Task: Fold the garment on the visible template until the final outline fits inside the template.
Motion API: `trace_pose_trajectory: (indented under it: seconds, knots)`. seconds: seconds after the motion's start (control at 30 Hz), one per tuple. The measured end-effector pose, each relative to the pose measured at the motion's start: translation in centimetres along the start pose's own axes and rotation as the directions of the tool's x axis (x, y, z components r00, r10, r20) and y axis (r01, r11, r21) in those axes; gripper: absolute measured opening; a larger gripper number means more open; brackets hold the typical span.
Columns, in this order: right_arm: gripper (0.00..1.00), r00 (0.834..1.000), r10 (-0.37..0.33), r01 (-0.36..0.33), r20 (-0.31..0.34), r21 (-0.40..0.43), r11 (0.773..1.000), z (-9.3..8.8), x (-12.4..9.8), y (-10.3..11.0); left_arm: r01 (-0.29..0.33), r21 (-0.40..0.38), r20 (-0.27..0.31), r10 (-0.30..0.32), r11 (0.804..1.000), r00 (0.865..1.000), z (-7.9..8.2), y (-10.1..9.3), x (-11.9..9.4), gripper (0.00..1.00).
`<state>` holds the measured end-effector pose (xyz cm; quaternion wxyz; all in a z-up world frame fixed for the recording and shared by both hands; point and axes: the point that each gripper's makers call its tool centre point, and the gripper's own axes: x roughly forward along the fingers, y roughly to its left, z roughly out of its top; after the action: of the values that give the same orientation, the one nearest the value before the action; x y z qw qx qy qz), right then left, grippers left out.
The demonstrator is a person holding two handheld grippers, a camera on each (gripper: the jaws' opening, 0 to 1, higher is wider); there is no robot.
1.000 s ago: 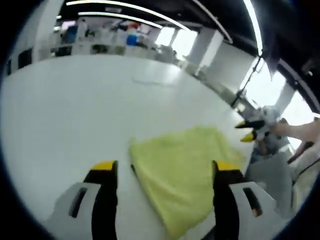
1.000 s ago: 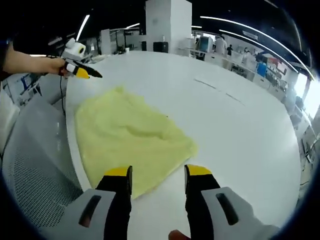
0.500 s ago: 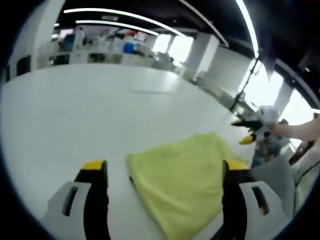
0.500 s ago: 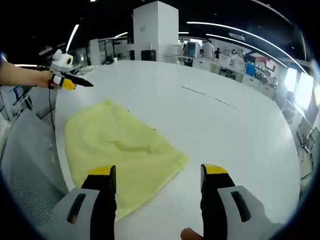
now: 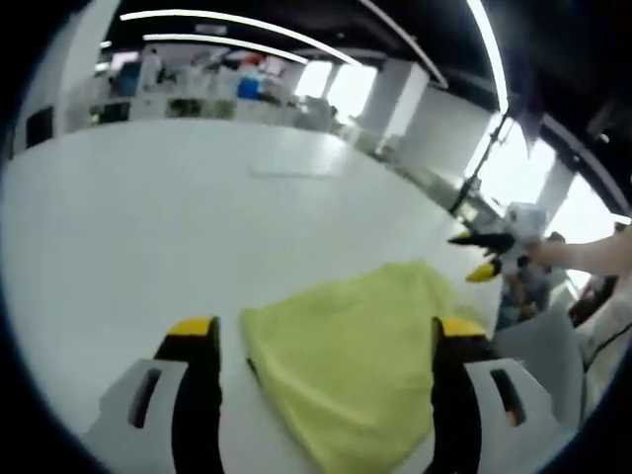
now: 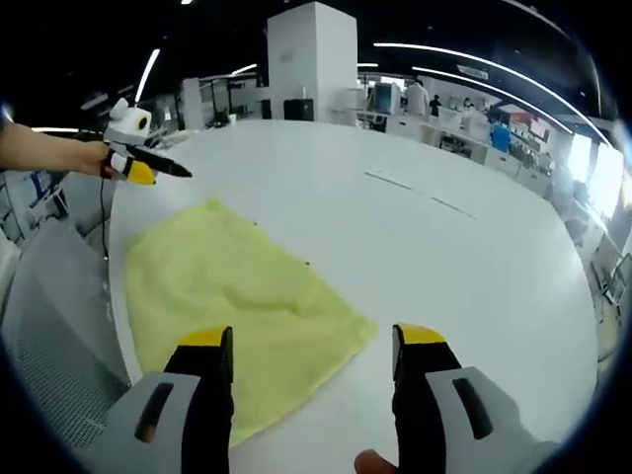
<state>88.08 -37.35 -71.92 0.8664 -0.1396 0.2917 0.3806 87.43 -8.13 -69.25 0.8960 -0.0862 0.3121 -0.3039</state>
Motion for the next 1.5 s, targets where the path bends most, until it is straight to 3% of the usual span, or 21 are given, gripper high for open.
trace_pose_trajectory:
  seconds: [0.43, 0.7, 0.87, 1.17, 1.37, 1.5]
  knots:
    - [0.63, 0.999, 0.042, -0.042, -0.024, -0.009, 0.999, -0.3, 1.7, 0.7, 0.002, -0.001, -0.052, -0.002, 1.000, 0.999, -0.8, 0.8, 3.0, 0.79]
    - [0.61, 0.998, 0.058, -0.057, -0.035, 0.020, 0.998, -0.6, 3.2, 0.6, -0.005, -0.020, -0.114, 0.003, 1.000, 0.993, -2.3, 1.1, 4.4, 0.74]
    - [0.57, 0.997, 0.067, -0.066, -0.047, 0.025, 0.997, -0.5, 3.7, 1.7, -0.037, -0.025, -0.133, 0.033, 0.999, 0.991, -3.0, 1.5, 4.9, 0.69]
    - [0.51, 0.996, 0.068, -0.067, -0.057, 0.024, 0.997, -0.4, 4.7, 1.9, -0.097, -0.030, -0.147, 0.092, 0.995, 0.985, -3.6, 3.1, 5.4, 0.60]
    - [0.42, 0.996, 0.052, -0.051, -0.072, 0.020, 0.999, -0.4, 5.2, 1.9, -0.159, 0.026, -0.173, 0.161, 0.987, 0.972, -3.8, 4.6, 5.3, 0.42]
    - [0.36, 0.994, 0.036, -0.037, -0.105, -0.008, 0.999, -1.3, 5.8, 1.3, -0.209, 0.095, -0.199, 0.224, 0.973, 0.954, -4.0, 5.4, 5.2, 0.25]
